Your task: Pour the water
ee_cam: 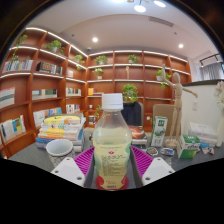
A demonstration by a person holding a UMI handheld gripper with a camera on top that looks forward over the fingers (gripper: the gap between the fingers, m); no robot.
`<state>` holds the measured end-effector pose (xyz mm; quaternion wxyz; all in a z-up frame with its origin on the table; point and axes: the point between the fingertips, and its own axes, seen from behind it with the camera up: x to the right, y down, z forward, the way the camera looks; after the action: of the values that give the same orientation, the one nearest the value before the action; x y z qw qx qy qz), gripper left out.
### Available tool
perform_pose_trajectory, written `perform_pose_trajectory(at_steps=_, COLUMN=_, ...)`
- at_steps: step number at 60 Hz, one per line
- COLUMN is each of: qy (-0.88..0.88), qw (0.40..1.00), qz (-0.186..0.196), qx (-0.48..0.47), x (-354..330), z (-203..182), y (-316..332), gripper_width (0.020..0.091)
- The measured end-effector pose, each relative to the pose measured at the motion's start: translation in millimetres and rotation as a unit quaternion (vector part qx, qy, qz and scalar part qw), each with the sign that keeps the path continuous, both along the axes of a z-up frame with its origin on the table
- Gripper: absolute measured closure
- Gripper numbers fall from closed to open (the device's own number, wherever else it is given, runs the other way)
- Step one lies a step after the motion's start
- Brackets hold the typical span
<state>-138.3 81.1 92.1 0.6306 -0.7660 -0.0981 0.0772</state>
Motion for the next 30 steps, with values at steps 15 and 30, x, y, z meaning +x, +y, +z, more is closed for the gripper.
perform_pose_trajectory(at_steps=15, qy=-0.003, qw=0.999, qz=-0.040, qx=-0.013, x=30, z=0, y=-49, gripper_width=0.0303)
perform_pose_trajectory(at_steps=30, qy=-0.015, qw=0.995, qz=-0.096, qx=-0.001, x=71, z=15, y=-103, gripper_width=0.0297)
